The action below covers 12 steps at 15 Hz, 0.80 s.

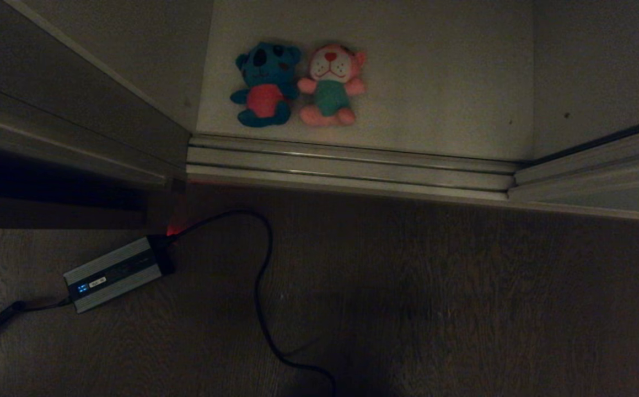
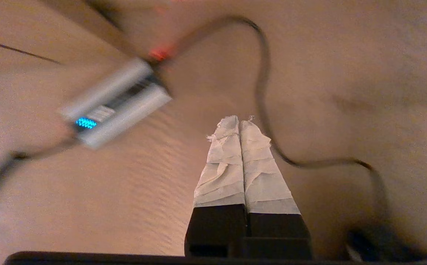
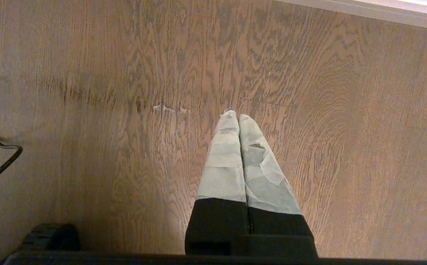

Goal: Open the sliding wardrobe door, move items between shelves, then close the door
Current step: Place the blue doll on the higher shelf

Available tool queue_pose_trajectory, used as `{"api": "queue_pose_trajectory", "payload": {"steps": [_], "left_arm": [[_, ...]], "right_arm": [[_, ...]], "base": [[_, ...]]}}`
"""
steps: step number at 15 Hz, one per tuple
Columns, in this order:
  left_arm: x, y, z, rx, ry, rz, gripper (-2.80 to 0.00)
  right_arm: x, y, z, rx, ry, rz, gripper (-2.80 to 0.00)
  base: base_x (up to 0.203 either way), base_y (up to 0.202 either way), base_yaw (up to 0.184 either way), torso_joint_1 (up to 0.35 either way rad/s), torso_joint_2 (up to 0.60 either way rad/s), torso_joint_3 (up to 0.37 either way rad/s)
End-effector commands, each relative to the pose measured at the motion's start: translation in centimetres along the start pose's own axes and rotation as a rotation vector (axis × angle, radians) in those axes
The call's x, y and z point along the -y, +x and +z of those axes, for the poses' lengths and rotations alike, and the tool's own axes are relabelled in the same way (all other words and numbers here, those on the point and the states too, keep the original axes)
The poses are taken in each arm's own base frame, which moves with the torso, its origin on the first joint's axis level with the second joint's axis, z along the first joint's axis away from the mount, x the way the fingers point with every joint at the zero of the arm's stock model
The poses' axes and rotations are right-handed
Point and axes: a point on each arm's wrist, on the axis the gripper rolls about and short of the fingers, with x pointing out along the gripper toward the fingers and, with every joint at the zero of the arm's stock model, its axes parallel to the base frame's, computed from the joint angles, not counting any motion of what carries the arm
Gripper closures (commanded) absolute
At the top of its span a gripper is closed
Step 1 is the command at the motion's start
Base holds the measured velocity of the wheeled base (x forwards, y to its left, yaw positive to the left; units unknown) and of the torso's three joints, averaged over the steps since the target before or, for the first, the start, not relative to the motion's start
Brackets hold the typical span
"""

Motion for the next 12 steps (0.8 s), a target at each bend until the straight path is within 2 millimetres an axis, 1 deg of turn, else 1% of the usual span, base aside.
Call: {"api": "queue_pose_trajectory", "payload": {"steps": [1, 4, 7, 10, 12], "left_arm": [[-0.6, 4.1, 1.8, -0.208, -0.075, -0.096, 0.00], [-1.0, 9.3, 2.6, -0.368, -0.175, -0.214, 0.00], [-1.2, 15.6, 3.0, -0.422, -0.233, -0.294, 0.00], [0.4, 21.0, 4.6, -0.403, -0.236, -0.405, 0.00], [1.3, 24.3, 5.4, -0.399, -0.245, -0.429, 0.00]], "right_arm": [[0.0, 0.0, -0.1, -0.002, 0.000, 0.000, 0.00], [0.0, 0.0, -0.1, -0.003, 0.000, 0.000, 0.00], [0.0, 0.0, -0.1, -0.004, 0.000, 0.001, 0.00], [0.0, 0.0, -0.1, -0.003, 0.000, 0.000, 0.00], [0.0, 0.0, -0.1, -0.004, 0.000, 0.000, 0.00]], "base": [[0.000, 0.000, 0.000, 0.000, 0.00, 0.000], [0.000, 0.000, 0.000, 0.000, 0.00, 0.000], [0.000, 0.000, 0.000, 0.000, 0.00, 0.000], [0.000, 0.000, 0.000, 0.000, 0.00, 0.000], [0.000, 0.000, 0.000, 0.000, 0.00, 0.000]]}}
